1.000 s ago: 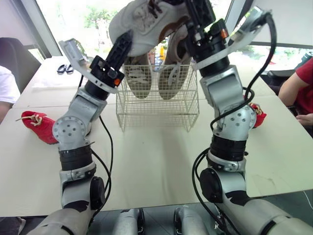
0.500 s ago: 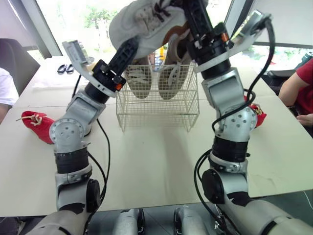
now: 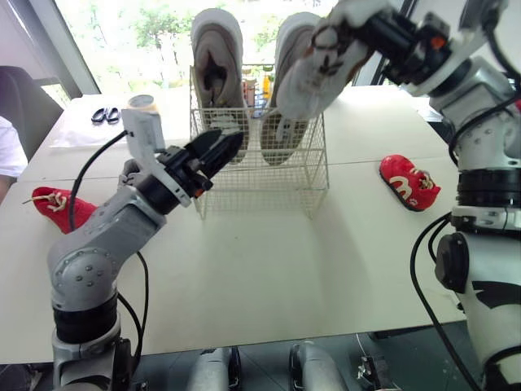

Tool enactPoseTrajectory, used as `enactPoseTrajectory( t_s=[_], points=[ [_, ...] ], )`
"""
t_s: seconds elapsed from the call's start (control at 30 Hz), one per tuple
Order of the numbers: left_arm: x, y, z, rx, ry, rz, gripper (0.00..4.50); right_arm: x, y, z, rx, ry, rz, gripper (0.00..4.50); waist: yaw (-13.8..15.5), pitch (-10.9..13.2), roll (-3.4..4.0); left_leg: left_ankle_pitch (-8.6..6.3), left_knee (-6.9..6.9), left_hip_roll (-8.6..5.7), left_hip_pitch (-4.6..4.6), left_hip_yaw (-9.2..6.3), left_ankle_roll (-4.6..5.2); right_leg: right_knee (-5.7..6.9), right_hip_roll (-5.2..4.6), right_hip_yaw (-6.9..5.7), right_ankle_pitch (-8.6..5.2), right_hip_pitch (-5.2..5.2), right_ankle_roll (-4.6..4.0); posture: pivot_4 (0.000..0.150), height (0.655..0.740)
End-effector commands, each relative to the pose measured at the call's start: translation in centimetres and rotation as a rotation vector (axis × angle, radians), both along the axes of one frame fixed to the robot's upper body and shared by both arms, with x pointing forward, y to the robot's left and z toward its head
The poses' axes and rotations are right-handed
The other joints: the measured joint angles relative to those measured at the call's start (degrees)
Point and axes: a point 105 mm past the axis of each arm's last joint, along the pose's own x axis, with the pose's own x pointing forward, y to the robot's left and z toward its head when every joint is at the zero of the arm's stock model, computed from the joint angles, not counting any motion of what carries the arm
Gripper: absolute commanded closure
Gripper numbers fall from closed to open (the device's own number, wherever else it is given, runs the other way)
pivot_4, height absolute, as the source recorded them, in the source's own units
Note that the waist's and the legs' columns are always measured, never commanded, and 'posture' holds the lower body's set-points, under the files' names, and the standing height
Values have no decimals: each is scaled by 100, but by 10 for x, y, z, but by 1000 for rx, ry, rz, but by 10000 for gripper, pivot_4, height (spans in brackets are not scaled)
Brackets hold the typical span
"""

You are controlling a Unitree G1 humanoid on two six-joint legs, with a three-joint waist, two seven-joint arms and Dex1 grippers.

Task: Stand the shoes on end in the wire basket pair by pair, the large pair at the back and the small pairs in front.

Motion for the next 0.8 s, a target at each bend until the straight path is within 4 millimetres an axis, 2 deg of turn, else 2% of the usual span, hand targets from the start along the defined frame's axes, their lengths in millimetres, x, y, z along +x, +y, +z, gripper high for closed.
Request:
enactPoseTrajectory(
  t_s=[0.03, 0.17, 0.3, 0.47, 0.57, 0.7, 0.73, 0.8],
  points=[
    [-15, 5, -9, 49, 13, 28, 16025, 6, 6, 3, -137, -109, -13, 36928, 3, 0, 0, 16, -1, -1, 0, 0, -27, 0, 0, 0, 0, 0, 0, 1500, 7351],
    [-19, 10, -15, 70, 34, 40, 16025, 20, 19, -16, -247, -123, -13, 36928, 47, 0, 0, 21, -1, -1, -5, -1, -36, 0, 1, -1, 0, -3, -1, 1500, 7351],
    [-20, 13, -16, 81, 42, 55, 16025, 24, 34, -37, -318, -94, 52, 36928, 51, 0, 0, 20, 0, 1, -6, -5, -38, -2, -3, 0, 0, 0, -2, 1500, 7351],
    [-19, 15, -19, 86, 55, 75, 16025, 32, 35, -54, -340, -36, 42, 36928, 43, 1, 1, 20, -2, 0, -7, -5, -39, 0, -3, -1, 0, -1, -2, 1500, 7351],
    [-17, 16, -20, 85, 63, 91, 15275, 36, 32, -61, -346, -16, 14, 24082, 38, 1, 0, 20, -2, -1, -6, -4, -40, 0, -2, -1, 0, -1, -2, 1500, 7351],
    [-16, 19, -21, 82, 69, 97, 15275, 39, 26, -62, -329, -9, -23, 3998, 33, 1, 1, 21, -2, -1, -6, -4, -42, 1, -2, 0, 0, -2, -2, 1500, 7351],
    [-16, 19, -21, 82, 69, 97, 15275, 39, 26, -62, -331, -11, -24, 509, 32, 1, 1, 21, -2, -1, -6, -4, -42, 1, -2, -1, 0, -2, -2, 1500, 7351],
    [-16, 20, -22, 83, 72, 99, 15275, 38, 23, -59, -325, -16, -27, 509, 30, 1, 1, 21, -2, -1, -6, -4, -42, 1, -2, 0, 0, -2, -2, 1500, 7351]
  ],
)
